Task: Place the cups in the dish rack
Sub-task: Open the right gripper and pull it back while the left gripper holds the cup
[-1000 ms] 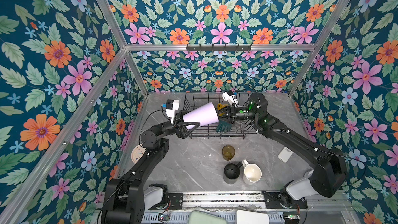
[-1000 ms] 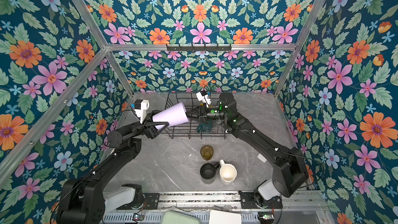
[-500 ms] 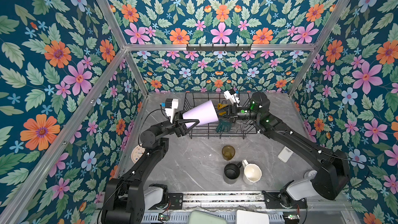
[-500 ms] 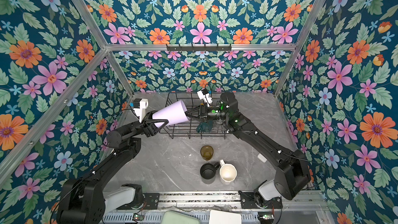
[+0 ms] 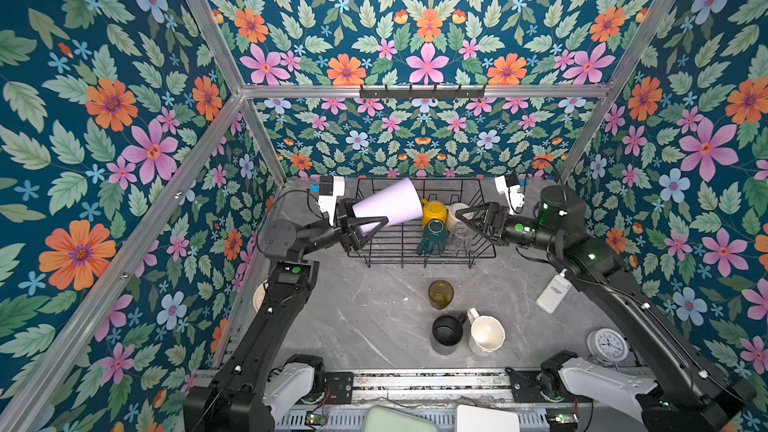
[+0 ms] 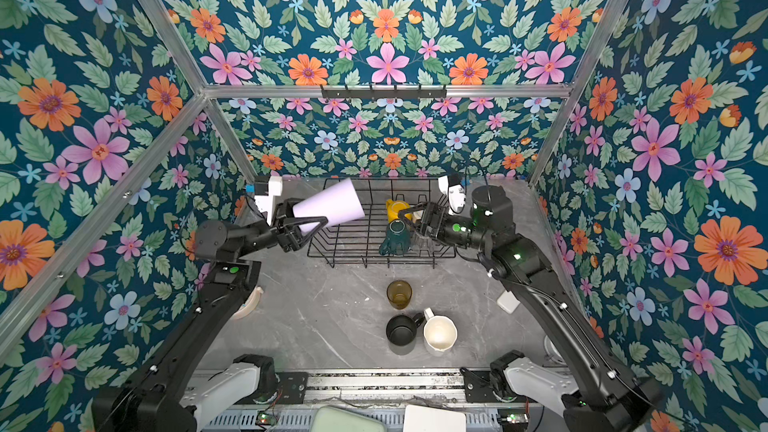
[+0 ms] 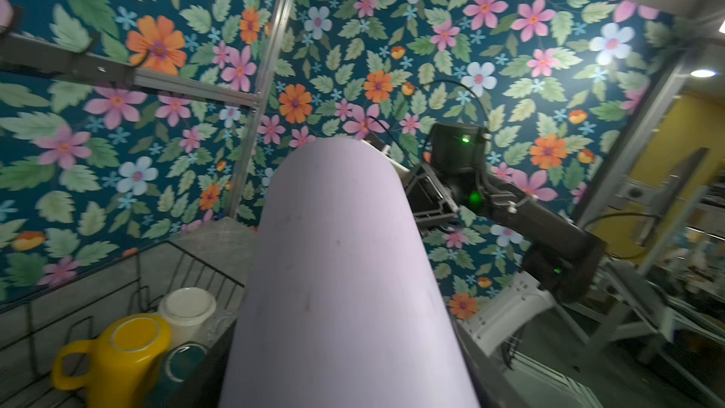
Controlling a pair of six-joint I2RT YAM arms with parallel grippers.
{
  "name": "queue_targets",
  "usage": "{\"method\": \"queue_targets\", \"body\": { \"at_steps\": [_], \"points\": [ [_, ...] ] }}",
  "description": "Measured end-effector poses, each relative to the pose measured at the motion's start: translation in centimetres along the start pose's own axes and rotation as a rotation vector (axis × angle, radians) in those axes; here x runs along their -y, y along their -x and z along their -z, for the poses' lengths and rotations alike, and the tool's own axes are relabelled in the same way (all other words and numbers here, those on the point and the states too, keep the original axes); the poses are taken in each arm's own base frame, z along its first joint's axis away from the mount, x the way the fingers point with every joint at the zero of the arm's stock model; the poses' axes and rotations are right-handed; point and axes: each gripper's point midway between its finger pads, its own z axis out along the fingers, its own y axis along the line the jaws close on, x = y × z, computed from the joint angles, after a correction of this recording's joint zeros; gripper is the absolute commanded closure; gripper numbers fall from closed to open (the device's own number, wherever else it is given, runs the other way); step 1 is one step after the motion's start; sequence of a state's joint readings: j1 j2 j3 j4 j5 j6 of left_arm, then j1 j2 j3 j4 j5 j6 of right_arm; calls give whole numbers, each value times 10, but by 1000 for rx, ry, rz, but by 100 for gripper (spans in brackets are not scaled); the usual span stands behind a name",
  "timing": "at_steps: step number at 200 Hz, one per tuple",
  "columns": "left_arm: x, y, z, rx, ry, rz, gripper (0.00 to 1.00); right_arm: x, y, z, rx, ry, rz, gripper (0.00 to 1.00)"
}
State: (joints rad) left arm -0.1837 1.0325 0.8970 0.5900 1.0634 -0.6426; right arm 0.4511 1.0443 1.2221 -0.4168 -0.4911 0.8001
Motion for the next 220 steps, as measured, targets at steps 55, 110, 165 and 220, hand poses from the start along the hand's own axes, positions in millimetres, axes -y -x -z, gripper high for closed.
{"method": "queue_targets", "body": {
  "at_steps": [55, 110, 165, 220],
  "points": [
    [-96, -21, 0, -204, 436, 82, 100, 72, -22, 52, 149, -314, 28, 4],
    [-155, -48, 2, -423, 666, 154, 100, 87, -22, 77, 219, -409, 81, 2],
    [-189, -85, -17, -679, 820, 111, 100, 103, -33, 77, 177, -465, 102, 3],
    [-240, -128, -9, -896, 1002, 90, 100, 116, -49, 76, 132, -479, 96, 3]
  ]
}}
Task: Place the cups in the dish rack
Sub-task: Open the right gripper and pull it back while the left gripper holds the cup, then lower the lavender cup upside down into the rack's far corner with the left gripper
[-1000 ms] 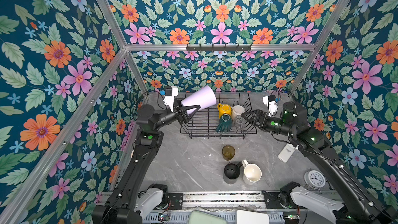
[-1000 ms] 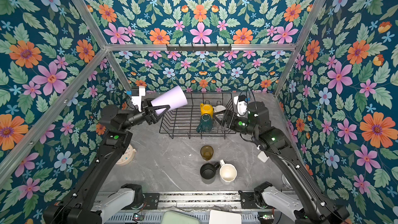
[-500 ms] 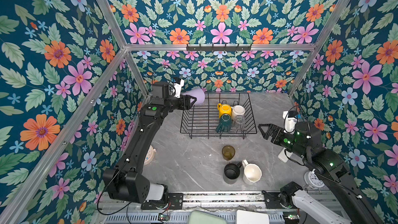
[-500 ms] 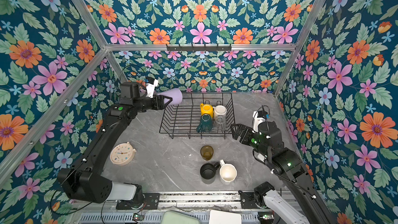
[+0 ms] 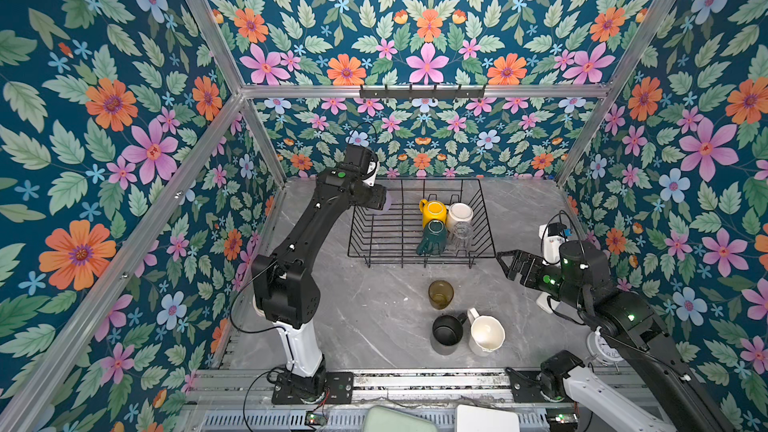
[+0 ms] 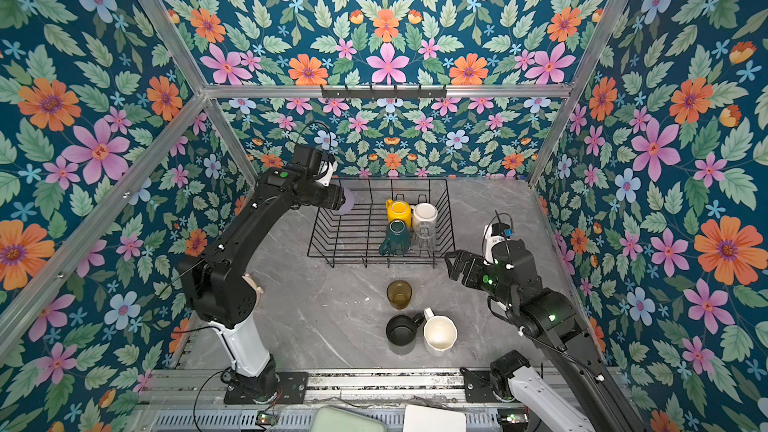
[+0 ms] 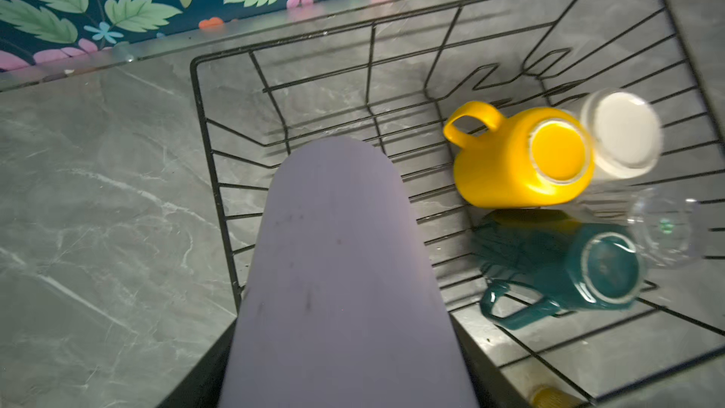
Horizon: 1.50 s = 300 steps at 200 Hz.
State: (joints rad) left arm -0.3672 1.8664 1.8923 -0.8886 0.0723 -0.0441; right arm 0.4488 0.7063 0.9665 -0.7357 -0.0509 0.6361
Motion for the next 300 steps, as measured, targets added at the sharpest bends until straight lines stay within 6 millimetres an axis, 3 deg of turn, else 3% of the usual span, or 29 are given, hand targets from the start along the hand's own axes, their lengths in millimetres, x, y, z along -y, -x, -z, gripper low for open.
{"method": "queue_targets", "body": {
  "at_steps": [74, 139, 174, 204, 225, 259, 300],
  "points": [
    [-10, 7, -54, -74, 105, -24, 100, 13, -24, -5, -43, 2, -18, 3],
    [-19, 5, -90, -121, 157, -44, 100, 18, -34, -2, -57, 10, -49, 4],
    [-18, -1, -107, -148, 150, -46, 94, 19, -37, -2, -66, 7, -56, 4],
    [-19, -7, -118, -170, 146, -43, 75, 20, -39, -3, -72, 3, -58, 4],
    [-21, -7, -120, -166, 139, -36, 51, 20, -40, -3, -77, 3, -59, 4],
    [-22, -4, -122, -152, 134, -28, 24, 22, -42, -4, -82, -2, -69, 4],
    [-25, -11, -128, -175, 144, -32, 8, 23, -42, -5, -91, -9, -70, 4]
  ]
}}
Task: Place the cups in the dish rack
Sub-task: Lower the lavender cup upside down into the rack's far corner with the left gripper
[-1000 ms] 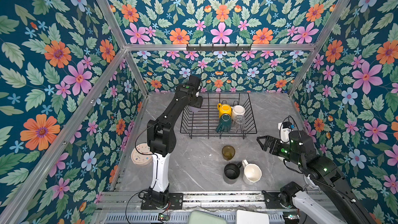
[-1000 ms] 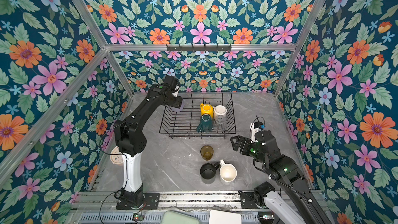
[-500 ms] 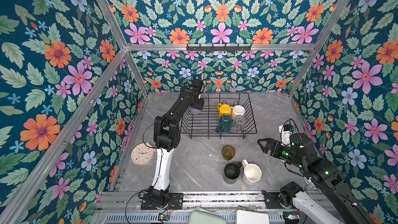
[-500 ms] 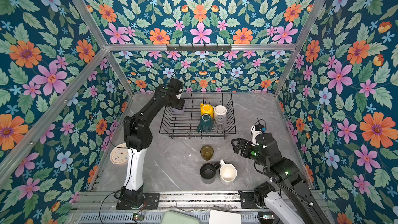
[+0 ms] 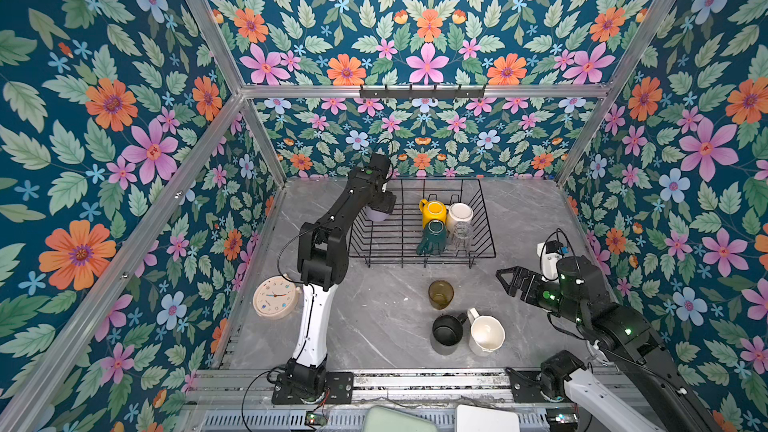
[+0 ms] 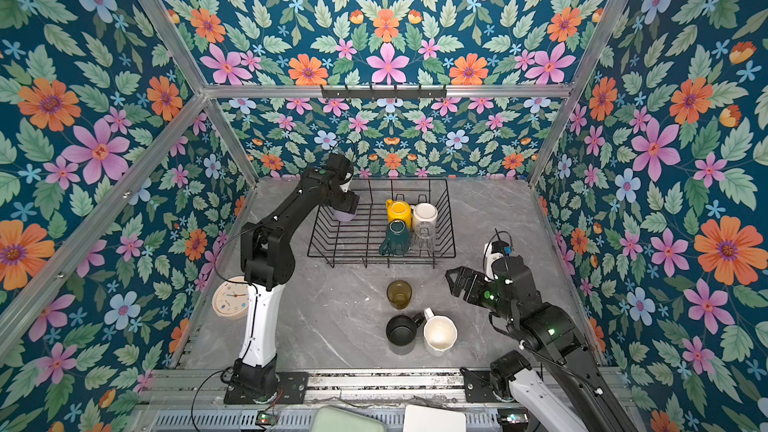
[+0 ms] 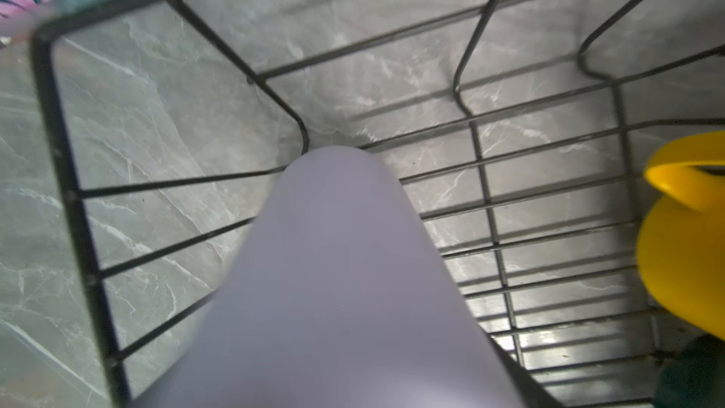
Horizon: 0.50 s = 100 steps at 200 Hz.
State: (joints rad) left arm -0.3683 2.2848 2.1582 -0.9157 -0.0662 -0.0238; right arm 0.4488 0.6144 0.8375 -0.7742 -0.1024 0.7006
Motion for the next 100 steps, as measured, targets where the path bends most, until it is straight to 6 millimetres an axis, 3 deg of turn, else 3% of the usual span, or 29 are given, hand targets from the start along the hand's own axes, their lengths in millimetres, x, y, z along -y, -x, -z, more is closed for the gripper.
{"method": "queue_targets", "body": {
  "at_steps": [60, 100],
  "points": [
    [-3, 0, 11, 16, 7, -1, 0, 0, 0, 0, -14, -13, -2, 6],
    [-1, 9, 42, 99, -29, 17, 0, 2, -1, -1, -49, -46, 1, 16]
  ]
}}
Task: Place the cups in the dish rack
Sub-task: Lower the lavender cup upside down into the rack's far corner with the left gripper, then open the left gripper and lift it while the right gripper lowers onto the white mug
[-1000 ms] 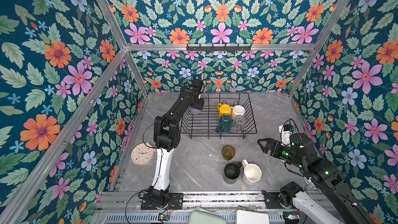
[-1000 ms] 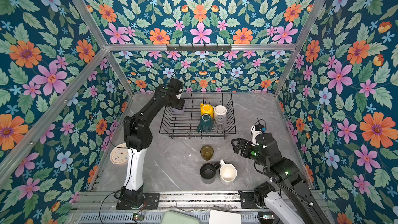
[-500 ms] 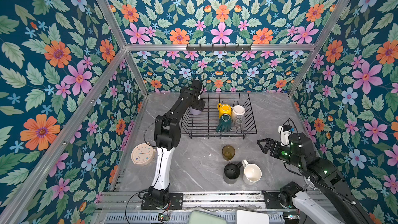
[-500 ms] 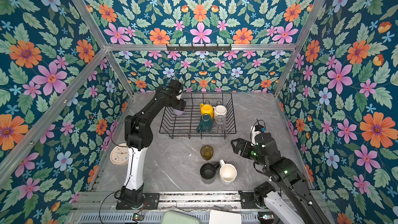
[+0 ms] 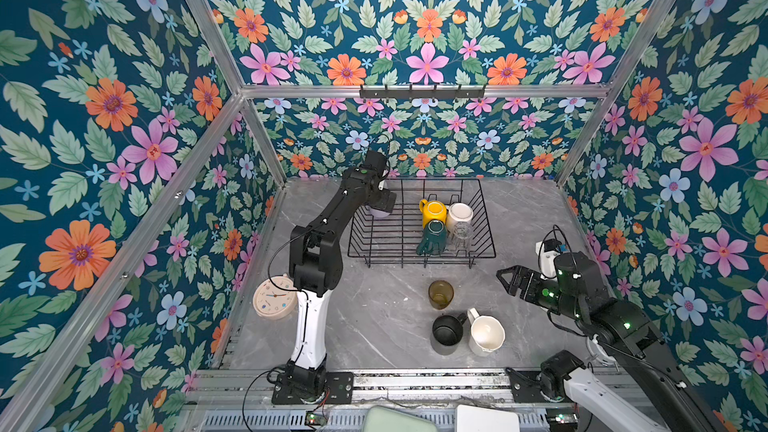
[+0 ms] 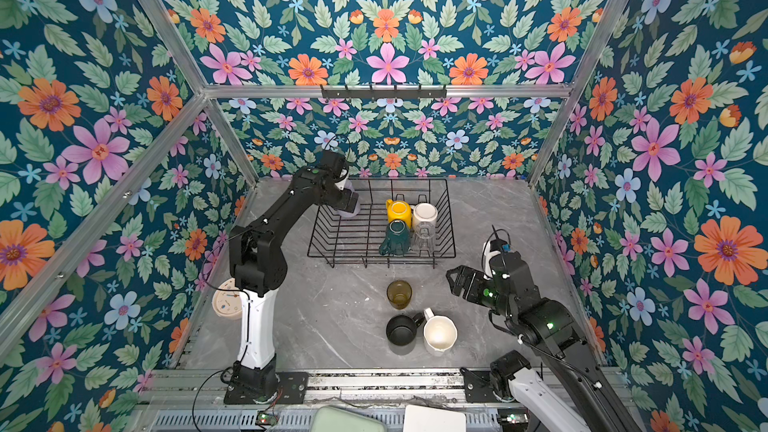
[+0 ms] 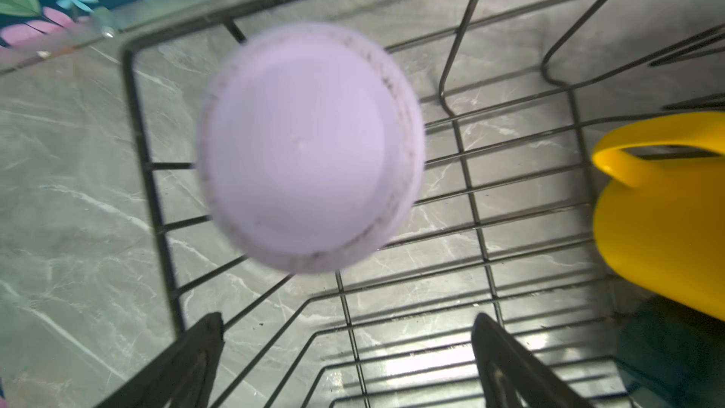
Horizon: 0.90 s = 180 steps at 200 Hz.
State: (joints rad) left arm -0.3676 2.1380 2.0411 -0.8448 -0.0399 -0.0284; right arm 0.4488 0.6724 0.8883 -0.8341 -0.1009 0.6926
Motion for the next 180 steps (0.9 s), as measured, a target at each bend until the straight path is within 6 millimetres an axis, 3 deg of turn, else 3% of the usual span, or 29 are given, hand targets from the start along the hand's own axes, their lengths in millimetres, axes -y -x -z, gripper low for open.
{"method": "queue_targets", "body": {
  "at_steps": [35, 92, 131, 180],
  "points": [
    [-2, 17, 53, 165, -25, 42, 0, 3, -13, -4, -83, -45, 31, 25],
    [-11, 25, 148, 508, -64, 144, 0, 13, -63, -2, -236, -144, 156, 38],
    [-19, 14, 191, 681, -74, 211, 0, 28, -105, -6, -347, -240, 216, 41],
    [-27, 12, 228, 815, -89, 274, 0, 48, -131, -20, -393, -337, 167, 52]
  ]
}}
